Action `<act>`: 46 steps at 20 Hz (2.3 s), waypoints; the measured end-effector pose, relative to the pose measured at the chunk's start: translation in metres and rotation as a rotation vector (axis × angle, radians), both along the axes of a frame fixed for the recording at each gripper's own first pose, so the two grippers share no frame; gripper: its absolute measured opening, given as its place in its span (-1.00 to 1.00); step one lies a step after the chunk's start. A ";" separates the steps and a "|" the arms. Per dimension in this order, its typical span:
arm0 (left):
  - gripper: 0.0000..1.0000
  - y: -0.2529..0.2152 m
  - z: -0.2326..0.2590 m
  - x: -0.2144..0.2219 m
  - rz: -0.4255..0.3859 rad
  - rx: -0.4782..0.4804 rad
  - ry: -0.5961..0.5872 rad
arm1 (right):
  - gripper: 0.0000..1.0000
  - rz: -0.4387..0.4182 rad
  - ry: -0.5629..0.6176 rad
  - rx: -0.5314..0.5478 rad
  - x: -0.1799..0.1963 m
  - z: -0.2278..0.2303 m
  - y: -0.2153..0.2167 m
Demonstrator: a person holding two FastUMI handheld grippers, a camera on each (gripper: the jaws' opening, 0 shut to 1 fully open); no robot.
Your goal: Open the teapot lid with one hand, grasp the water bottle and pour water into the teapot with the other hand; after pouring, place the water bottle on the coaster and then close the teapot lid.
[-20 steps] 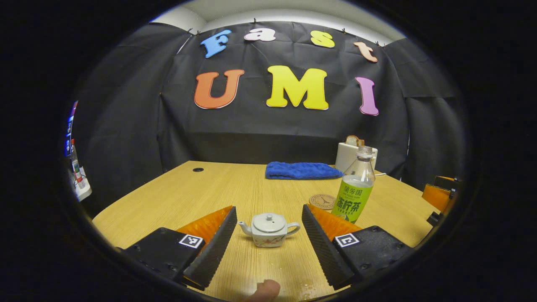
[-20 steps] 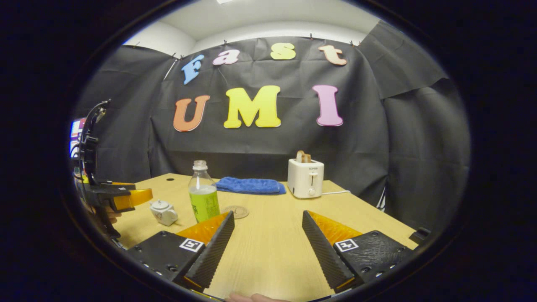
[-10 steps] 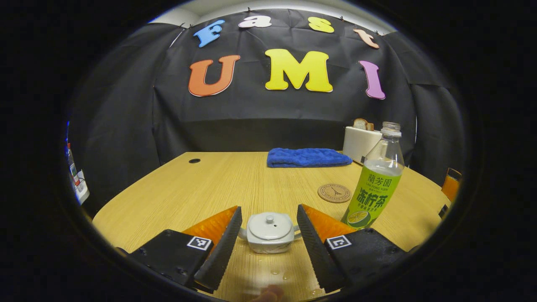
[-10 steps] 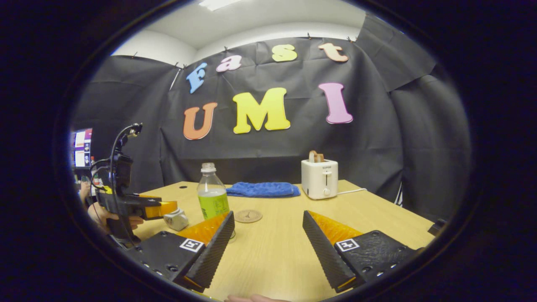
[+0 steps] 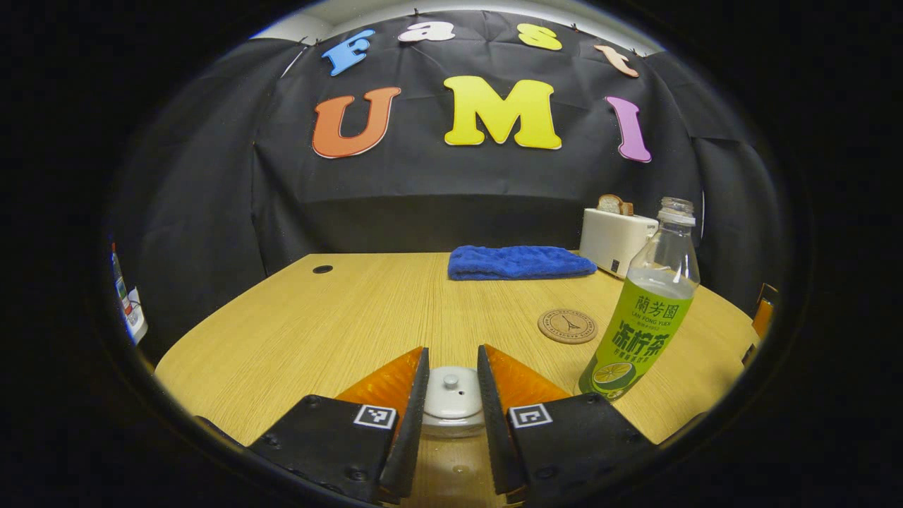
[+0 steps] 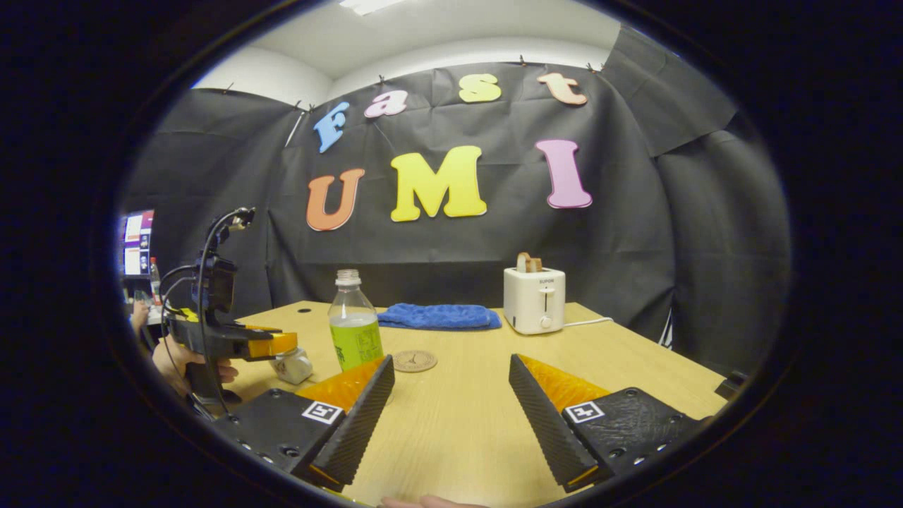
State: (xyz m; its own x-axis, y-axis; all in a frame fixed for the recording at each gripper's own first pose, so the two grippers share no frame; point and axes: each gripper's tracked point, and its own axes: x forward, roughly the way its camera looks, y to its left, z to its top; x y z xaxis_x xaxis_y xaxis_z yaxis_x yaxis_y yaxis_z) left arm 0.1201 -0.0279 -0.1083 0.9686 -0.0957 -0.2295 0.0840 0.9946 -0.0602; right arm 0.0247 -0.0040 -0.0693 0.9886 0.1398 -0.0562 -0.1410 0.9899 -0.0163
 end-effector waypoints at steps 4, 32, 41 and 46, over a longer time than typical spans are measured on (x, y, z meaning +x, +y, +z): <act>-0.36 0.004 -0.001 0.001 0.014 0.015 -0.004 | 0.93 0.011 -0.002 -0.011 -0.002 -0.001 0.004; -0.94 0.043 0.064 -0.042 0.022 -0.078 -0.129 | 0.94 0.122 0.154 0.001 0.039 -0.045 0.097; -0.93 0.044 0.061 -0.068 -0.041 -0.080 -0.107 | 0.96 0.117 0.133 -0.049 0.087 -0.049 0.135; -0.93 0.052 0.060 -0.068 -0.038 -0.073 -0.106 | 0.71 0.089 0.152 -0.038 0.100 -0.059 0.139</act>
State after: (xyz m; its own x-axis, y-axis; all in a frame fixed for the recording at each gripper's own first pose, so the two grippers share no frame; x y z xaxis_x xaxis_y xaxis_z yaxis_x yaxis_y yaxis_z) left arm 0.0523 0.0243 -0.0482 0.9824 -0.1454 -0.1172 0.1313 0.9840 -0.1207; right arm 0.1249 0.1349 -0.1283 0.9521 0.2212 -0.2111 -0.2316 0.9725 -0.0254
